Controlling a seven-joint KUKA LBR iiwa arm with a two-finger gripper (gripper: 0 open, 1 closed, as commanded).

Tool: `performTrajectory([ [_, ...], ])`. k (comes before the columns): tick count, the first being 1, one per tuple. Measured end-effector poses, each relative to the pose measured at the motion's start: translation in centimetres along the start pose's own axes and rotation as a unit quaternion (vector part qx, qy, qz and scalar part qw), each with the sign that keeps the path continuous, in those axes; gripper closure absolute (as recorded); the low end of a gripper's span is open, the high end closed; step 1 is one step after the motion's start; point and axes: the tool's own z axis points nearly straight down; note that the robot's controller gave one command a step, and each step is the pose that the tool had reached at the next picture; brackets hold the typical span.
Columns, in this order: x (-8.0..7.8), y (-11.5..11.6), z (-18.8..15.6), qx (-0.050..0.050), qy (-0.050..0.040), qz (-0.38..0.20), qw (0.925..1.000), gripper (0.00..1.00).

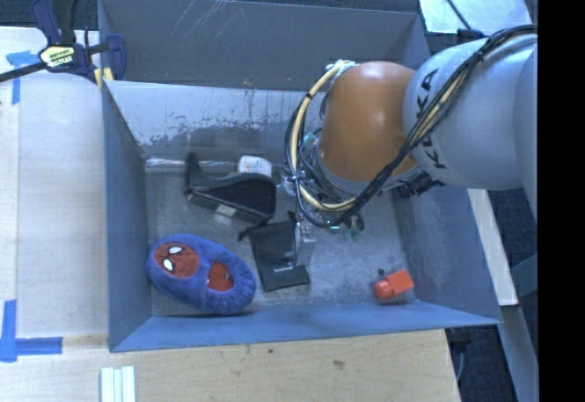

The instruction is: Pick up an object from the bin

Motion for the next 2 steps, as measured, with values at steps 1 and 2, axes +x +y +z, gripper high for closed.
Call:
performTrajectory([
  [1,1.0,-1.7,0.9,0.001,-0.0017,-0.280,0.9599,0.00],
  [2,-0.2,-1.0,1.2,0.001,-0.0046,-0.485,0.8745,0.00],
])
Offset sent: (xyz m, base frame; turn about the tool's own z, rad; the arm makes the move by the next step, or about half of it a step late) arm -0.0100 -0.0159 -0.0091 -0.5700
